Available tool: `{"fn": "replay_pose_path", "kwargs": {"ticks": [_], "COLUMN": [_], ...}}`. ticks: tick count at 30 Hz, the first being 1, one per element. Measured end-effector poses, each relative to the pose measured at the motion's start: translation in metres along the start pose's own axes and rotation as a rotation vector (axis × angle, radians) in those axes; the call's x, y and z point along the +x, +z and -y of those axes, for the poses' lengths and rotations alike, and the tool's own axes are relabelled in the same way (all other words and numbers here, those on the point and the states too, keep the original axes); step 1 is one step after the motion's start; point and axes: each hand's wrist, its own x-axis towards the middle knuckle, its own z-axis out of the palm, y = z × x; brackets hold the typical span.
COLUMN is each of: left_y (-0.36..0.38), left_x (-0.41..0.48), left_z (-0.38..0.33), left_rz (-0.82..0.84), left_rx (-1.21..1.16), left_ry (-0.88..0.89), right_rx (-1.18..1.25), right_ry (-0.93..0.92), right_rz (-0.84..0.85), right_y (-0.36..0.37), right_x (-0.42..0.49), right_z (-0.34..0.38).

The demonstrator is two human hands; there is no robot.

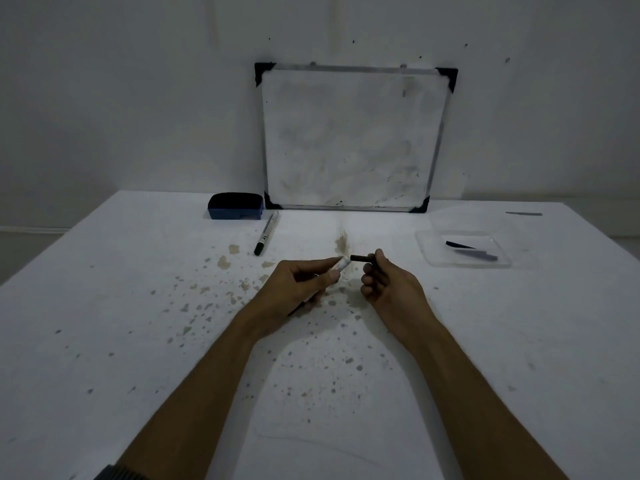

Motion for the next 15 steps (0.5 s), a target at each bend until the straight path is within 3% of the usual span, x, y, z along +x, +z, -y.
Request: {"fn": "replay_pose_path", "kwargs": {"ticks": [3,8,11,15], "left_y": [0.001,0.002,0.004,-0.001], "left_x": [-0.001,-0.004,-0.005,-0.004], "left_z": [0.0,-0.002,-0.002,-0.003], "left_rz": [0.021,0.032,0.054,0.018], "left_rx": [0.018,0.068,0.14,0.116], "left_ry": [0.011,0.002,0.022,0.018], "right_rx": [-0.118,-0.575,-0.645,-0.68], "right_ry": [-0.056,-0.32,-0.387,-0.508], "right_rz": [-0.01,-0.036,0.03,-0.057], "right_y": [0.0,-0.006,-0.004,0.011], "right_x": [0.0,-0.004,-0.009,-0.018], "right_z": [-0.002,0.004,0.004,-0.006]}}
